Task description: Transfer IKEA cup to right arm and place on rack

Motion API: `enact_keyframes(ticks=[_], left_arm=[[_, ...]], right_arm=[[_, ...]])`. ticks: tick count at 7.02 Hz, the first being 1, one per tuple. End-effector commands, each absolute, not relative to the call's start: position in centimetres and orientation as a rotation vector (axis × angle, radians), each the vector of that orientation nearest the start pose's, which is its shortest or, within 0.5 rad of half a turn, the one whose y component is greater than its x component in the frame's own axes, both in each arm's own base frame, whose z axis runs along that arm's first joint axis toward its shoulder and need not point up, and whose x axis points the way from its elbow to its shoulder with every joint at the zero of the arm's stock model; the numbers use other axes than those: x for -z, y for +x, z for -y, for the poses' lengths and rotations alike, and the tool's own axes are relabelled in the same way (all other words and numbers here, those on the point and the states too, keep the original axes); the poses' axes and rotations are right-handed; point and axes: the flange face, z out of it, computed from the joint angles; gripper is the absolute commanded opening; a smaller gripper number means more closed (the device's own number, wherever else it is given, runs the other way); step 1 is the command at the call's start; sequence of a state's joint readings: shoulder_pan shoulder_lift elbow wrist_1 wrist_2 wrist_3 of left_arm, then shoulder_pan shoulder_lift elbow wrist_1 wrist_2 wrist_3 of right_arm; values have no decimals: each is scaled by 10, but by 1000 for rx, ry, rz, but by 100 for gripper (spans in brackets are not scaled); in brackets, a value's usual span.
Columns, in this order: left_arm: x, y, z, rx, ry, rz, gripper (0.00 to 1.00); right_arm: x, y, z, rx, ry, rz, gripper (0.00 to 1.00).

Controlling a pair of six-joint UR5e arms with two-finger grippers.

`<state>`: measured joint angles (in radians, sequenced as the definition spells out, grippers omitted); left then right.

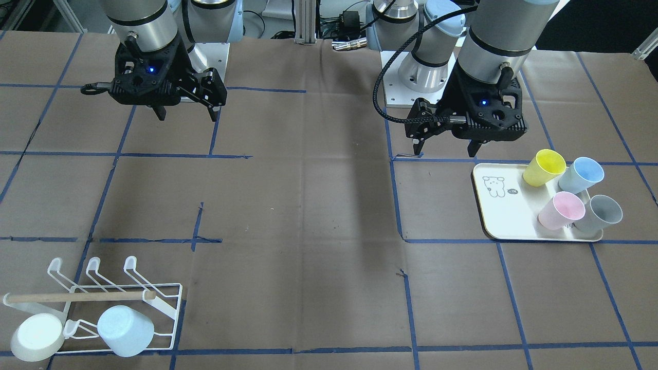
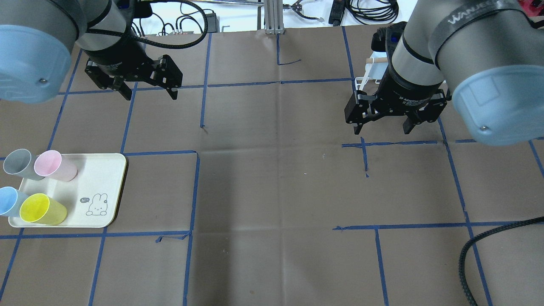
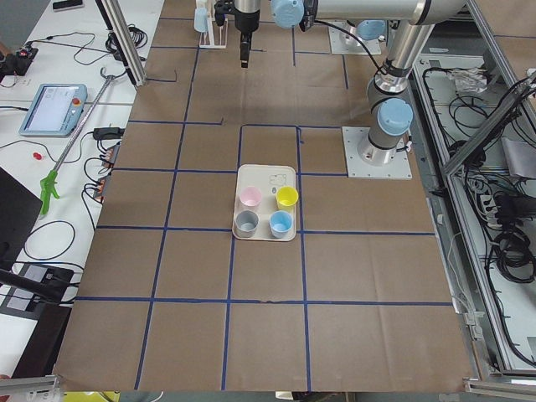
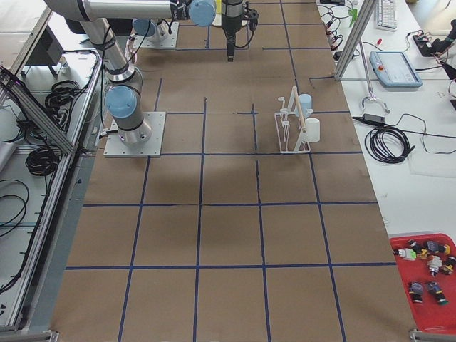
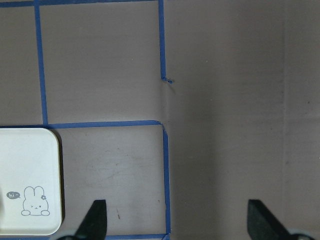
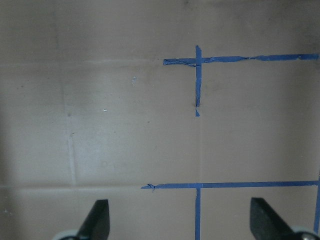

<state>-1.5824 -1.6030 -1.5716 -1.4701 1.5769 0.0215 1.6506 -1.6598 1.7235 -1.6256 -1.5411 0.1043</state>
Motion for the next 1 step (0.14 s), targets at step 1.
enact_keyframes(ticks=[1], left_arm=[[-482, -138, 511, 108, 50, -3133, 100]], right_arm=[[-458, 173, 440, -23, 36, -3112, 100]])
